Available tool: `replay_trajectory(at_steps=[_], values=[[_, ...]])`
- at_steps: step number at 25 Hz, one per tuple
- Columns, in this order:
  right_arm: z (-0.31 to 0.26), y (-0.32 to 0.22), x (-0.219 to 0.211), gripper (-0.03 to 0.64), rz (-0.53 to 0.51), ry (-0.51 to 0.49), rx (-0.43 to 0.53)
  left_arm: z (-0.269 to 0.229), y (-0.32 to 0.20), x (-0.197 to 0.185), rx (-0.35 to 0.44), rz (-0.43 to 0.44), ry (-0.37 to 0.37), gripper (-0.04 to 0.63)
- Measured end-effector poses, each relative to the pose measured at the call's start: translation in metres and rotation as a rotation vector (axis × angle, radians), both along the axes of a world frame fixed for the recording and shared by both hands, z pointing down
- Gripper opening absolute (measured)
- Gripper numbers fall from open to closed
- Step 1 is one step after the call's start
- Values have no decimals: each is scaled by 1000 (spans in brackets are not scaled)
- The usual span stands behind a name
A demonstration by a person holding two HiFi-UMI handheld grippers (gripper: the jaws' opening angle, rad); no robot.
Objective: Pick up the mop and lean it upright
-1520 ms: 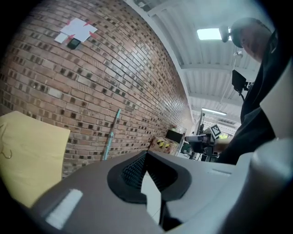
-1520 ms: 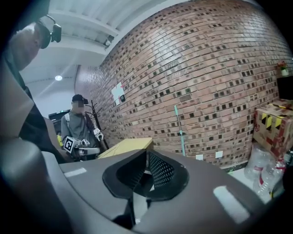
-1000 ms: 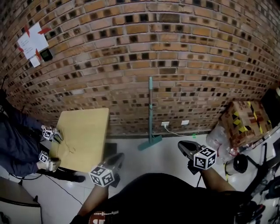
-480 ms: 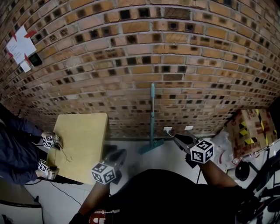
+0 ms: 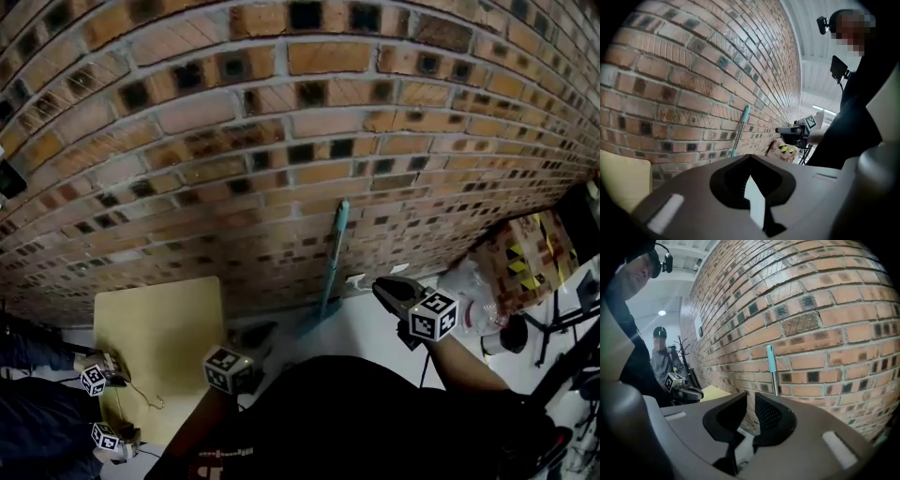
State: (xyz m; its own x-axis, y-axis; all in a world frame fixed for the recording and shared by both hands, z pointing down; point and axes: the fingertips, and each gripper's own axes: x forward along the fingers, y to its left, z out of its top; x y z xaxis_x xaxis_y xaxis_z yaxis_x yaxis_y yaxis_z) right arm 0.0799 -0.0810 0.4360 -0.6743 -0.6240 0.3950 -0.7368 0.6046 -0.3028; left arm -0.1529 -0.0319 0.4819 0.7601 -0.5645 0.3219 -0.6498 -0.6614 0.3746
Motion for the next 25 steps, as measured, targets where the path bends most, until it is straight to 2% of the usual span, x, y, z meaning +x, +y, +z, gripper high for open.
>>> replay_trajectory(at_steps=[3,7,13,16,20,25], values=[[16,-17,-6,83,11,0,-32,21,-17,4,-42,33,-10,0],[42,-44,-1,100,-26,7,-49,54,-37,21,-88,22,-36,0],[91,-74,10,118,-128,-5,-89,94,-58,47,-141,-81,-87,0],[118,-85,8,129,-190,29,-101,119,-68,59,-173,-120,-87,0],[146,-98,-8,147,-244,77,-93,157,-78,70,-197,-112,-87,0],[188,-107,-25,167,-253,91,-107,200,-82,78,-239,-97,-75,0]])
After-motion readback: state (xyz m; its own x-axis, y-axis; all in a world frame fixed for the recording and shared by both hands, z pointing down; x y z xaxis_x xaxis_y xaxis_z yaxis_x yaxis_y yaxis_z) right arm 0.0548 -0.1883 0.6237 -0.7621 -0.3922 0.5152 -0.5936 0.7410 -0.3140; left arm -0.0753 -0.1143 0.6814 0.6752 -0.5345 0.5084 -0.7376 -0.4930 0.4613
